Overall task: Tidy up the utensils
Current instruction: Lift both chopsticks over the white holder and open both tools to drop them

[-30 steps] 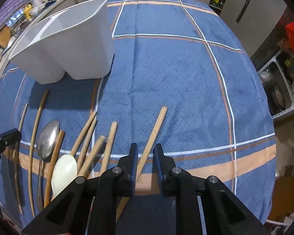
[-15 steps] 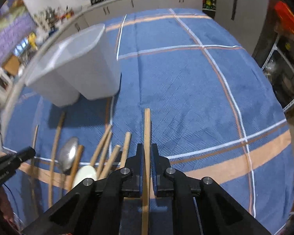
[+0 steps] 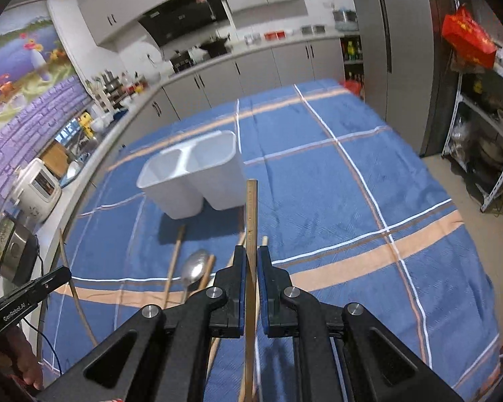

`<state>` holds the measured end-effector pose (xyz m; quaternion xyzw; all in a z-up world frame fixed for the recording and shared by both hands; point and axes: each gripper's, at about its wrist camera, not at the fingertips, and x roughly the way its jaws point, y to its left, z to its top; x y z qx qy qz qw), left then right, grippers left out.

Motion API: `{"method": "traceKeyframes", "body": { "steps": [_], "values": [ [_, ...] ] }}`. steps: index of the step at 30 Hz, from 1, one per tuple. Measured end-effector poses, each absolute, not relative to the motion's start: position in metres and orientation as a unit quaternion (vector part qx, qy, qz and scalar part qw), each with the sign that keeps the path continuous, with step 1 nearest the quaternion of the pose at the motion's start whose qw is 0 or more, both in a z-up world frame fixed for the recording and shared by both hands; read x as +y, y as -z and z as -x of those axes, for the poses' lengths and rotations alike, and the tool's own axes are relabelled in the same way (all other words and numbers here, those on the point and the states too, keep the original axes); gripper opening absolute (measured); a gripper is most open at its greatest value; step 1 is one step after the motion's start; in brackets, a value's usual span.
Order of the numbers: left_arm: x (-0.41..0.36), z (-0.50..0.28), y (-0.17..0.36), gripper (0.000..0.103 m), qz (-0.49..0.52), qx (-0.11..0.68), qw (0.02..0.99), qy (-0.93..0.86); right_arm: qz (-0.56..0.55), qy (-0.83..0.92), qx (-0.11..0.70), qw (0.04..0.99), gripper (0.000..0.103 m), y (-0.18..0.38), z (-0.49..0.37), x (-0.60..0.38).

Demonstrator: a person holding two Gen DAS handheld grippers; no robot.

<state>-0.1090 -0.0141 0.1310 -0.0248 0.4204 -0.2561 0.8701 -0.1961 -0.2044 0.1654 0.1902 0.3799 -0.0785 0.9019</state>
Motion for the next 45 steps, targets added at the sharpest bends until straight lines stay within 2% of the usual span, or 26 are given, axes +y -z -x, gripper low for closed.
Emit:
{"method": "traceKeyframes", "body": {
  "steps": [15,22,30,37,45],
  "values": [
    [0.014,0.156,-0.205,0.006,0.051,0.332,0.896,0.29,-0.154,0.068,0.3,0.939,0.007,-0.237,0.22,-0.19],
    [-0.006,0.122,-0.242,0.006,0.066,0.299,0.907,0.288,-0.152,0.048,0.247,0.956,0.007,-0.281,0.177,-0.206],
    [-0.068,0.04,-0.277,0.006,0.067,0.263,0.927,0.258,-0.167,0.047,0.175,0.969,0.007,-0.316,0.097,-0.239],
    [-0.129,-0.041,-0.257,0.006,0.052,0.278,0.933,0.22,-0.151,0.058,0.193,0.968,0.007,-0.289,0.019,-0.253],
    [-0.167,-0.092,-0.19,0.006,0.016,0.348,0.916,0.198,-0.172,0.03,0.296,0.939,0.007,-0.205,-0.026,-0.265]
  ]
}}
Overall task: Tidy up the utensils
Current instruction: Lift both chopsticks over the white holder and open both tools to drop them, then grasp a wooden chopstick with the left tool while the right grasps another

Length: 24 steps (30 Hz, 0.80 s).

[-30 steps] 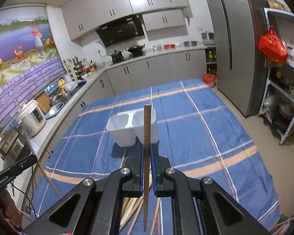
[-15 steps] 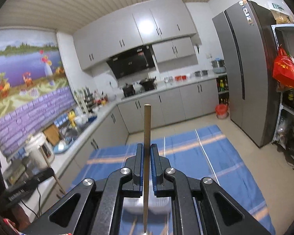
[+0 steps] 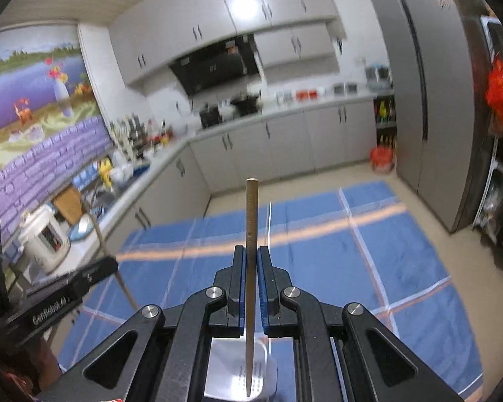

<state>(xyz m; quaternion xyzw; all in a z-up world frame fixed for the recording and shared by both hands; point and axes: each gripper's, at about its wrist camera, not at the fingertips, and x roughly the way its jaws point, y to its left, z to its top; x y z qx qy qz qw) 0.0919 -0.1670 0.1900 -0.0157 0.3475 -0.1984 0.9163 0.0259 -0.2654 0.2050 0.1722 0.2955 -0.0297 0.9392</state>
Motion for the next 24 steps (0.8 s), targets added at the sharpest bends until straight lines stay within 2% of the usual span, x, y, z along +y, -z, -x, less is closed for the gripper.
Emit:
{"method": "traceKeyframes", "body": {
  "steps": [6,8,10,16,18,21,24],
  "values": [
    [-0.164,-0.096,-0.166,0.006,0.018,0.371,0.906,0.201,-0.186,0.017,0.333,0.924,0.008,-0.175,-0.032,-0.274],
    [-0.159,-0.095,-0.166,0.006,0.022,0.376,0.904,0.202,-0.186,0.02,0.336,0.923,0.02,-0.174,-0.032,-0.276],
    [-0.152,-0.093,-0.169,0.007,0.034,0.377,0.903,0.202,-0.186,0.024,0.334,0.924,0.026,-0.177,-0.029,-0.277],
    [-0.126,-0.07,-0.19,0.009,0.059,0.365,0.906,0.208,-0.178,0.03,0.325,0.928,0.027,-0.195,-0.001,-0.272],
    [-0.114,-0.055,-0.196,0.016,0.064,0.36,0.907,0.209,-0.178,0.033,0.324,0.928,0.029,-0.198,0.018,-0.271],
    [-0.092,-0.027,-0.194,0.026,0.077,0.358,0.907,0.211,-0.175,0.039,0.339,0.924,0.039,-0.191,0.049,-0.266],
    [-0.075,-0.001,-0.175,0.027,0.084,0.38,0.896,0.215,-0.173,0.038,0.383,0.907,0.04,-0.162,0.083,-0.261]
  ]
}}
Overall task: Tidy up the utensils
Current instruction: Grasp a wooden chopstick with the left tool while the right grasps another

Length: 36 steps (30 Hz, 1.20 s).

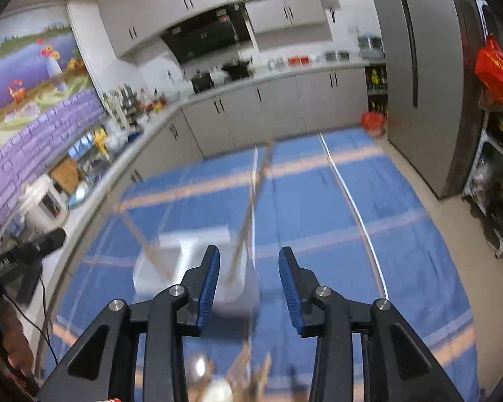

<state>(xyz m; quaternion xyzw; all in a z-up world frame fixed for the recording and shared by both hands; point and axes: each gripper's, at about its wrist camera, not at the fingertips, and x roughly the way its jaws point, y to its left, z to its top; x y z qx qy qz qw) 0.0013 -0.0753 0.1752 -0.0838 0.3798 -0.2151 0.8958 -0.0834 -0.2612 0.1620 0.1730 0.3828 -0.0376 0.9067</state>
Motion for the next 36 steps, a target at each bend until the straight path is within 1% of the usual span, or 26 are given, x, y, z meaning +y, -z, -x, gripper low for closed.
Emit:
{"method": "traceKeyframes", "body": {
  "steps": [3,7,10,15,18,19,20,21,22,23,27,32,36],
  "values": [
    [-0.073,0.016,-0.136,0.027,0.068,0.427,0.874,0.222,-0.179,0.036,0.431,0.884,0.04,-0.124,0.11,-0.255],
    [-0.088,0.029,-0.083,0.027,0.03,0.481,0.847,0.225,-0.198,0.022,0.494,0.846,0.04,-0.073,0.137,-0.24],
    [-0.106,0.037,-0.051,0.027,-0.009,0.503,0.83,0.24,-0.195,0.017,0.508,0.839,0.036,-0.058,0.148,-0.225],
    [-0.125,0.033,-0.02,0.027,-0.038,0.524,0.815,0.244,-0.156,0.032,0.513,0.844,0.036,-0.052,0.143,-0.209],
    [-0.138,0.026,-0.013,0.027,-0.052,0.531,0.809,0.245,-0.125,0.045,0.512,0.849,0.033,-0.05,0.137,-0.202],
    [-0.14,0.025,-0.012,0.027,-0.056,0.53,0.81,0.243,-0.117,0.049,0.513,0.849,0.031,-0.05,0.134,-0.196],
    [-0.144,0.024,-0.012,0.026,-0.063,0.524,0.814,0.241,-0.108,0.052,0.515,0.849,0.026,-0.05,0.131,-0.195],
    [-0.147,0.023,-0.011,0.016,-0.068,0.524,0.814,0.24,-0.101,0.056,0.516,0.849,0.022,-0.05,0.128,-0.194],
    [-0.15,0.023,-0.011,0.005,-0.074,0.524,0.814,0.239,-0.093,0.061,0.517,0.849,0.013,-0.05,0.125,-0.192],
    [-0.151,0.023,-0.012,0.005,-0.075,0.525,0.813,0.239,-0.09,0.064,0.518,0.848,0.009,-0.05,0.122,-0.191],
    [-0.142,0.027,-0.013,0.005,-0.064,0.531,0.812,0.234,-0.095,0.068,0.527,0.842,0.008,-0.051,0.124,-0.198],
    [-0.104,0.04,-0.014,0.005,-0.022,0.557,0.795,0.237,-0.103,0.071,0.543,0.83,0.008,-0.052,0.151,-0.22],
    [-0.091,0.047,-0.014,0.005,-0.012,0.572,0.783,0.245,-0.103,0.071,0.554,0.823,0.008,-0.053,0.161,-0.233]
  ]
}}
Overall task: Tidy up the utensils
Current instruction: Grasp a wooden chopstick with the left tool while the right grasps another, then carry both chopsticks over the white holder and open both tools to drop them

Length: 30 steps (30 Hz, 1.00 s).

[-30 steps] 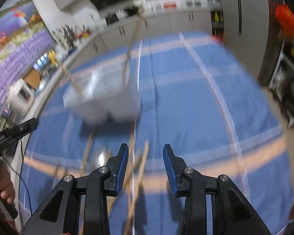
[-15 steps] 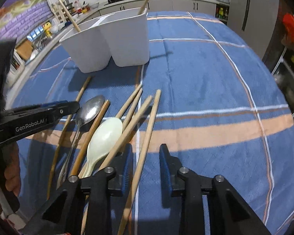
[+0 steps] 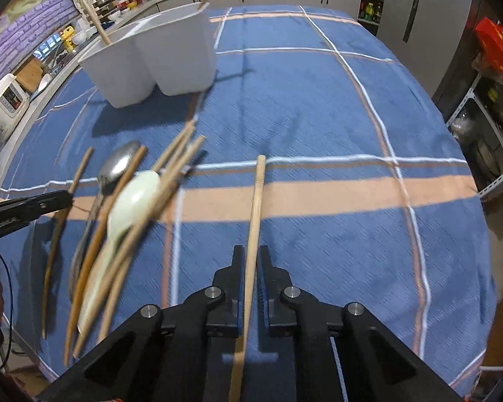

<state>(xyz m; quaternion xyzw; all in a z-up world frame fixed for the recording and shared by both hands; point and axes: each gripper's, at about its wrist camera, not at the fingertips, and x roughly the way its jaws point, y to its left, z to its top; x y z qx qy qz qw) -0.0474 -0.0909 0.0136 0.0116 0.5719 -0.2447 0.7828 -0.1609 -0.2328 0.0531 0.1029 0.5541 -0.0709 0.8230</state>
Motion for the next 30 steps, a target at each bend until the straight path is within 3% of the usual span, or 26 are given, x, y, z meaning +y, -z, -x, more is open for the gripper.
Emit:
{"method": "traceKeyframes", "body": {
  "steps": [15,21,30],
  "values": [
    [-0.123,0.021,-0.011,0.008,-0.053,0.594,0.762,0.251,-0.061,0.096,0.617,0.779,0.009,-0.053,0.109,-0.222],
    [-0.113,0.029,-0.012,0.005,-0.025,0.582,0.773,0.253,-0.103,0.082,0.567,0.813,0.006,-0.057,0.128,-0.218],
    [-0.064,0.066,-0.063,0.005,0.013,0.516,0.815,0.262,-0.147,0.069,0.474,0.865,0.006,-0.103,0.161,-0.211]
  ]
}}
